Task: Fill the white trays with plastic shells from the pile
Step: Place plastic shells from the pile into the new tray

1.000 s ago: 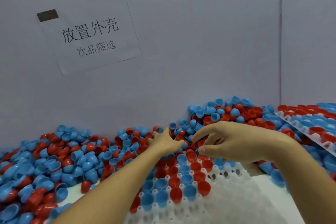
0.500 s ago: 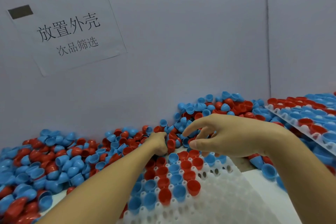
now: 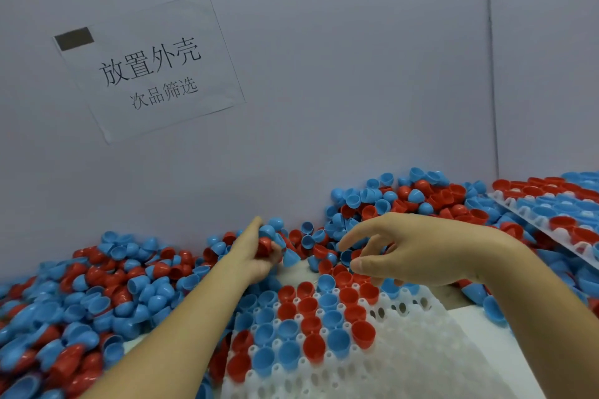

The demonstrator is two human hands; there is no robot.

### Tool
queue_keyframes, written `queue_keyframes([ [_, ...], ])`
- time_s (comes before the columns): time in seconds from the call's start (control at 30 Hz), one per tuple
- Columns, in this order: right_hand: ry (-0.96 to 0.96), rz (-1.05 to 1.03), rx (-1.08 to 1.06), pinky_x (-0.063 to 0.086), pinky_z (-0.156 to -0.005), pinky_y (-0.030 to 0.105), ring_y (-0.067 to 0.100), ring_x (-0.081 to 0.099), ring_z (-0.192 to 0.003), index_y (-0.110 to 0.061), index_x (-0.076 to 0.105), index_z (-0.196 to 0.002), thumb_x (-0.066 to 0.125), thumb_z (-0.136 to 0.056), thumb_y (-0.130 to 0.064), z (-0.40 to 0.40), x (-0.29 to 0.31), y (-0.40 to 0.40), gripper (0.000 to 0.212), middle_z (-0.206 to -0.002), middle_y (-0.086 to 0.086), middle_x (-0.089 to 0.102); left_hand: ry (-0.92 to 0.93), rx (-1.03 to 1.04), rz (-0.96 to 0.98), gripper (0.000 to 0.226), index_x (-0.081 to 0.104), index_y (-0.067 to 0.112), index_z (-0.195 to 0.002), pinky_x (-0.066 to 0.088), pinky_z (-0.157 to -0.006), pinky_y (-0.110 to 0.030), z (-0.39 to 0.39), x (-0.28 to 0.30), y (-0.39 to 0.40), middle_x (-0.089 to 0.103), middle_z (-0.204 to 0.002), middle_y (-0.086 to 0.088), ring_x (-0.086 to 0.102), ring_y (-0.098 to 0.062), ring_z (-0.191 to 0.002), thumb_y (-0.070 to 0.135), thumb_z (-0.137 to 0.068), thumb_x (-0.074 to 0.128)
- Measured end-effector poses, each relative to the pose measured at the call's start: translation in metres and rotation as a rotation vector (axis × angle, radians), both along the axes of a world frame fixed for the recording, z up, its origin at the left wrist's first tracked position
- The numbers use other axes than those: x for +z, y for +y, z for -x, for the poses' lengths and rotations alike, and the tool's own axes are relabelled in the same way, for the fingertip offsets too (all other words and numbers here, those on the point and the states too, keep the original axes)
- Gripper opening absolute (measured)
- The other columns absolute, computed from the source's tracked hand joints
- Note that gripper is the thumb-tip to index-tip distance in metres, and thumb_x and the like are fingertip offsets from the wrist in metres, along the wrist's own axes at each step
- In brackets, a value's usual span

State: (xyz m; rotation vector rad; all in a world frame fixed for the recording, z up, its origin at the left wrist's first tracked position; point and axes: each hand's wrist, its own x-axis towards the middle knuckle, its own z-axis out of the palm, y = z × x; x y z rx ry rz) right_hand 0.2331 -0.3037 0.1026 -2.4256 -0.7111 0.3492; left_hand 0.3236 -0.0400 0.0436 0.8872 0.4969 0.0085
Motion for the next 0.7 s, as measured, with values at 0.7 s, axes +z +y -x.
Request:
queue_keyframes([
  [0.7,-0.132,-0.128,0.041,0.056,-0.079,0.016,-0.007,0.067,-0.088,-0.051,0.058,-0.1,0.053,-0.101,-0.028,0.031,-0.009,0.053,0.023,-0.097,-0.018,0.07,-0.185,0.265,0.287,0.028,0.048,0.017,-0.072,0.026,-0.027,-0.013,0.152,-0.009,0.067,0.045,-0.048,0.002,0.037,-0.005,-0.032,0.023,-0.099,0.052],
])
